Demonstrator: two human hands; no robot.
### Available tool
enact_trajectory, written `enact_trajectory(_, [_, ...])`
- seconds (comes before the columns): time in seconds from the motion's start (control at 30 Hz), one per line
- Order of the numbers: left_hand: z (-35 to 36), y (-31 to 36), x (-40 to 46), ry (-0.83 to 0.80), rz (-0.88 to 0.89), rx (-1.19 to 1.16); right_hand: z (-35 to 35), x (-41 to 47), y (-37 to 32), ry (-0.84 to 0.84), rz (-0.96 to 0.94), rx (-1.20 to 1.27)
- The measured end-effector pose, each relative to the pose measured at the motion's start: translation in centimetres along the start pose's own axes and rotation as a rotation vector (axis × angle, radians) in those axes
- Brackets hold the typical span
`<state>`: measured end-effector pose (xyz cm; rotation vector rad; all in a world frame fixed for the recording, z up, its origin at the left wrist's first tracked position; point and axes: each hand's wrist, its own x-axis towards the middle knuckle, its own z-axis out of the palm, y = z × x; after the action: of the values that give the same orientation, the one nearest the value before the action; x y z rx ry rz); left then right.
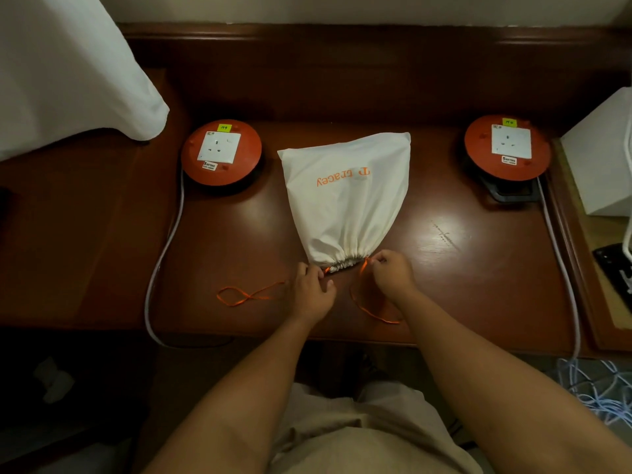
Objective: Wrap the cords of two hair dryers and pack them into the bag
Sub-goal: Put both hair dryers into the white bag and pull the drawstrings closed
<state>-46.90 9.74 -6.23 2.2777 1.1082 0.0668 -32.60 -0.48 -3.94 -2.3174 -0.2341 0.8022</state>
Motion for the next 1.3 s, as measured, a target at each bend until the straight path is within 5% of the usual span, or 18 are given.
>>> enact_trajectory(0.2, [0.0,-0.1,0.7,-0.071,0.037,0.146,-0.4,-0.1,-0.1,0.007,-0.045,-0.007])
enact_trajectory(0.43, [-0.4,0.6,0.6,-0.023,-0.078,0.022,-0.7,-0.3,-0.2,-0.007,-0.051,0.008])
enact_trajectory(0.67, [-0.7,0.7,1.5,-0.056,0.021,0.095,-0.9,-0.1,0.0,-0.001,-0.064,-0.021])
enact_trajectory(0.93, [-4.5,-3.8,3.5,0.005,-0.047,0.198,-4.5,1.1,1.7,0.165,0.038,-0.125])
enact_trajectory(1.3, [-0.8,1.3,0.0,0.004,0.053,0.204,-3.0,0.6,0.2,0.119,-0.08,-0.221])
